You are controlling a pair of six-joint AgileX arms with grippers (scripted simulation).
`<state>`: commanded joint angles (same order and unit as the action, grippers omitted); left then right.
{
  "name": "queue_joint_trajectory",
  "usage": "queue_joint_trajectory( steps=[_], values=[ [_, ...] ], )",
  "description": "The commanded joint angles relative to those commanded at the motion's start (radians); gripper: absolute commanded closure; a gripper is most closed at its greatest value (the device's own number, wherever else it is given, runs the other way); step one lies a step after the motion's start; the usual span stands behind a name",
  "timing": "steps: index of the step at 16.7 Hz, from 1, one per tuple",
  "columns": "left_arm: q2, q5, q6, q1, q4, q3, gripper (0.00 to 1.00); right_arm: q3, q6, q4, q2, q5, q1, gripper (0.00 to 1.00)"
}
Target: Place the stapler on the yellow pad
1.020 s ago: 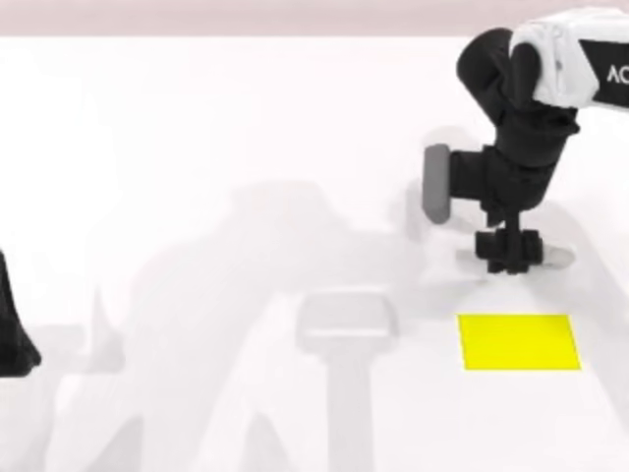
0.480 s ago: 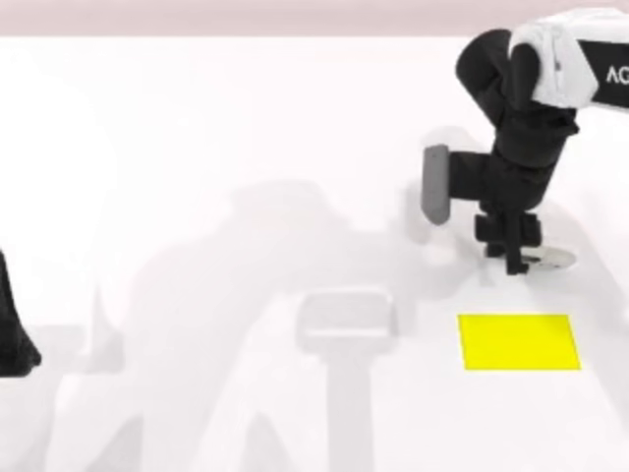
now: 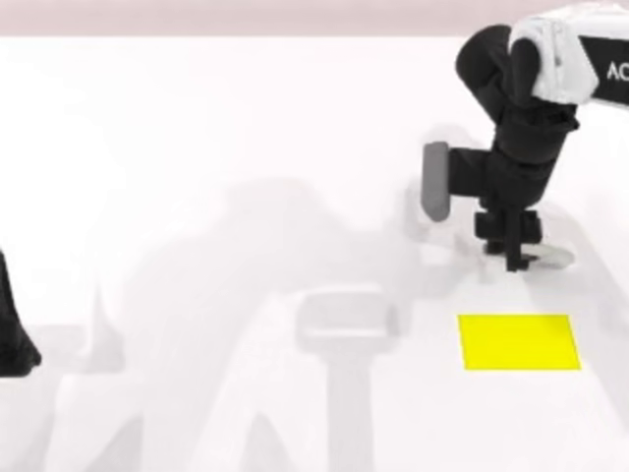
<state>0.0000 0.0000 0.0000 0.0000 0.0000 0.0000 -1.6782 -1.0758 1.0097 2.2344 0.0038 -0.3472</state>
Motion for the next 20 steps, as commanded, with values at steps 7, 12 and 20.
queue_joint_trajectory(
  steps=[7,12,20],
  values=[
    [0.0,0.0,0.0,0.0,0.0,0.0,0.0,-0.233,-0.003,0.297,-0.049,-0.001,-0.006,1.0],
    [0.0,0.0,0.0,0.0,0.0,0.0,0.0,-0.277,-0.002,0.344,-0.065,-0.001,-0.007,1.0],
    [0.0,0.0,0.0,0.0,0.0,0.0,0.0,-0.188,0.211,0.32,-0.09,-0.047,0.071,1.0]
  ],
)
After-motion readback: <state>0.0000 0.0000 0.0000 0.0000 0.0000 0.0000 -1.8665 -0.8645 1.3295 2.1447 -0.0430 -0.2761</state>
